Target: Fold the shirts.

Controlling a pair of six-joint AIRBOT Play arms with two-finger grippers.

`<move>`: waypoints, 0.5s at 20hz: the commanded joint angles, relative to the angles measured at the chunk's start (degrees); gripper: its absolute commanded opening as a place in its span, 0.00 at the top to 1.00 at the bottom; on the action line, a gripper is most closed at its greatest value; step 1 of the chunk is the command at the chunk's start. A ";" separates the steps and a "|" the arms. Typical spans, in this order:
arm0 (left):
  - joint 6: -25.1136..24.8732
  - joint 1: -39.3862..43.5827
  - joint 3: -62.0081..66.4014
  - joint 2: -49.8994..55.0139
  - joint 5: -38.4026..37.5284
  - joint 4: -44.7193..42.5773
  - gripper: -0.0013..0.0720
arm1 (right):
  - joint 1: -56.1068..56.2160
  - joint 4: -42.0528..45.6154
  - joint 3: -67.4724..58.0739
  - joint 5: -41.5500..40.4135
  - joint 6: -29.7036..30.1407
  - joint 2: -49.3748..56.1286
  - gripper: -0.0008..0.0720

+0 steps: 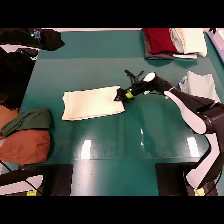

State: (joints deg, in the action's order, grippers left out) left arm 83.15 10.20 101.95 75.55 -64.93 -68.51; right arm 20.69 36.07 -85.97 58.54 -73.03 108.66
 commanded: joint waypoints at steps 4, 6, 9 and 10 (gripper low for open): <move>-1.16 9.18 0.00 0.02 2.95 -1.95 0.95 | -3.80 9.55 -7.91 -2.23 0.44 -4.63 0.97; -1.16 11.30 0.00 0.02 2.97 -1.95 0.95 | -10.27 14.56 -7.87 0.42 -0.70 -9.44 0.97; -1.07 12.96 0.00 0.02 3.02 -1.77 0.95 | -21.84 19.65 -7.87 5.49 -2.16 -15.58 0.97; -1.01 13.29 0.00 0.02 3.02 -1.77 0.95 | -26.14 20.59 -7.87 6.23 -2.19 -17.22 0.97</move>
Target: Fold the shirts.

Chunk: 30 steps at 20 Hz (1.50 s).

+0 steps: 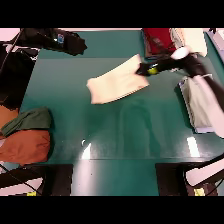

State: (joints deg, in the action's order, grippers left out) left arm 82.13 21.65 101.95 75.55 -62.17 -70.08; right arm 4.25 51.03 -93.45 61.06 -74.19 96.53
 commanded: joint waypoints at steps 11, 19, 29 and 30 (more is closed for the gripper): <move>3.63 1.84 0.00 0.04 1.73 1.33 0.95 | -38.03 -4.83 -0.50 -6.56 1.46 -8.17 0.97; 4.68 1.84 0.00 0.04 1.31 1.36 0.95 | -37.29 -6.12 -12.24 -9.88 1.79 -8.02 0.97; 4.39 1.84 0.00 0.04 -0.48 1.29 0.95 | -39.41 1.57 -12.20 4.63 0.76 -15.76 0.97; 4.37 1.84 0.00 0.04 -0.50 1.29 0.95 | -40.35 1.81 -9.68 5.95 0.74 -17.38 0.97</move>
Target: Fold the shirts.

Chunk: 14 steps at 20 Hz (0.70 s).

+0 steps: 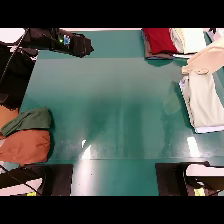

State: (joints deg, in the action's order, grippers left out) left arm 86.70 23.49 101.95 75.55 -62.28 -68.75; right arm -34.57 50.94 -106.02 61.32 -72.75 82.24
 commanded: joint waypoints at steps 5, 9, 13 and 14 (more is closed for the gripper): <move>-1.31 -0.02 0.00 0.04 -0.37 -0.04 0.95 | -6.32 10.99 21.09 9.33 -0.92 -13.86 0.97; -1.70 -0.02 0.00 0.04 -0.37 -0.04 0.95 | -10.73 15.98 38.05 10.05 -1.27 -23.32 0.97; -2.80 0.00 0.00 0.04 -0.39 -0.04 0.95 | -15.80 16.76 51.91 10.38 -2.23 -30.67 0.80; -2.80 -0.02 0.00 0.04 -0.39 -0.04 0.95 | -17.20 16.81 54.14 10.36 -2.23 -31.61 0.57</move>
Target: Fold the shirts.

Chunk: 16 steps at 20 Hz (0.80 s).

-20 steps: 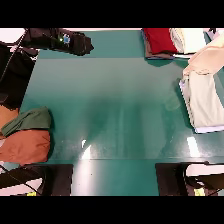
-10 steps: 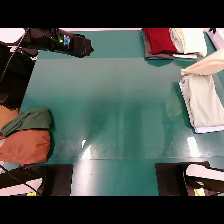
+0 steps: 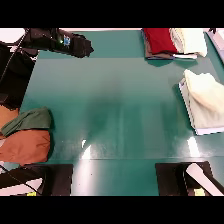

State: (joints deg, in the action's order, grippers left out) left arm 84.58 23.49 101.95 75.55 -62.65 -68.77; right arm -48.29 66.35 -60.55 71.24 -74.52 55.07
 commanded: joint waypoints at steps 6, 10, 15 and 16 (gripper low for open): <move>-1.05 -0.02 0.00 0.04 -0.02 0.00 0.95 | -6.86 -1.81 3.72 2.05 -0.52 -5.31 0.25; -1.05 -0.02 0.00 0.02 1.99 -0.39 0.95 | 6.51 -11.47 -5.16 2.19 -0.52 -5.31 0.25; -1.03 -0.07 0.02 0.02 2.97 -0.46 0.95 | 31.76 -10.56 -8.37 -2.75 -0.48 -5.29 0.28; -1.03 -0.07 0.00 0.02 3.74 -0.46 0.95 | 36.00 -10.19 -8.33 -4.11 -0.48 -5.05 0.34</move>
State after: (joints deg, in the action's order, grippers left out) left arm 83.53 23.49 101.95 75.55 -60.62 -69.25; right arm -24.18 56.42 -67.53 70.54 -75.05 49.84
